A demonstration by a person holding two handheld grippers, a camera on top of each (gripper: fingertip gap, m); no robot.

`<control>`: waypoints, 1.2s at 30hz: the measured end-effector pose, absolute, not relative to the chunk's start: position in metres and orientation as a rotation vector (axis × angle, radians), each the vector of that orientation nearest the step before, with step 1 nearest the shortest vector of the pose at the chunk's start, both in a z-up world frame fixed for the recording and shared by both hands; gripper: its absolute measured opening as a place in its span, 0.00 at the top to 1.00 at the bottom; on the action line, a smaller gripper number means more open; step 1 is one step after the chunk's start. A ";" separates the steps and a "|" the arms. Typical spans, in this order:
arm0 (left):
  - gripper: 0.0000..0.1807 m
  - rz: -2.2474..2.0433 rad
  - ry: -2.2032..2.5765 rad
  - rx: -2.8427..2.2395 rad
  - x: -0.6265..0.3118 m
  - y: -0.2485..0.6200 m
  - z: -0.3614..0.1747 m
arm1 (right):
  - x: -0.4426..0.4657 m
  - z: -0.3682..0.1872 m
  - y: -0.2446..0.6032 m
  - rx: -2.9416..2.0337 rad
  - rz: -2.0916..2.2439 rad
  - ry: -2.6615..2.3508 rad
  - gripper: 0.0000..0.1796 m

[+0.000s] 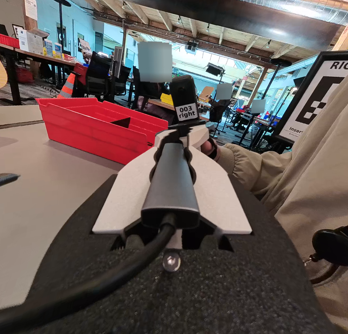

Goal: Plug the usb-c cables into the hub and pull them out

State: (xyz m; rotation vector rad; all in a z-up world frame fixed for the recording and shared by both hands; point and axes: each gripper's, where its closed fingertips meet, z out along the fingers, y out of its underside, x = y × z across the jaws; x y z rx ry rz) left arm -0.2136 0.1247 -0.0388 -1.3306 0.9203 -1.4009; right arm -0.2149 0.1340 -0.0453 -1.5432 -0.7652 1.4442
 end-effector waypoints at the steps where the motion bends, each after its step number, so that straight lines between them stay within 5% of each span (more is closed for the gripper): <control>1: 0.86 -1.410 0.919 -1.331 -0.213 0.124 -0.039 | -0.214 -0.044 0.133 -1.531 1.454 -0.765 0.83; 12: 0.86 -1.538 0.886 -1.325 -0.209 0.118 -0.035 | -0.216 -0.038 0.122 -1.491 1.450 -0.780 0.88; 15: 0.77 -1.484 0.907 -1.349 -0.208 0.119 -0.040 | -0.206 -0.021 0.127 -1.444 1.403 -0.760 0.88; 24: 0.81 -1.486 1.017 -1.406 -0.202 0.110 -0.055 | -0.044 0.082 0.196 -1.471 0.670 -0.672 0.88; 28: 0.82 -1.493 1.005 -1.417 -0.203 0.112 -0.055 | 0.046 0.050 0.235 -1.799 0.276 -0.704 0.88; 36: 0.82 -1.450 1.057 -1.438 -0.196 0.107 -0.063 | 0.084 -0.039 0.302 -2.104 0.565 -0.641 0.88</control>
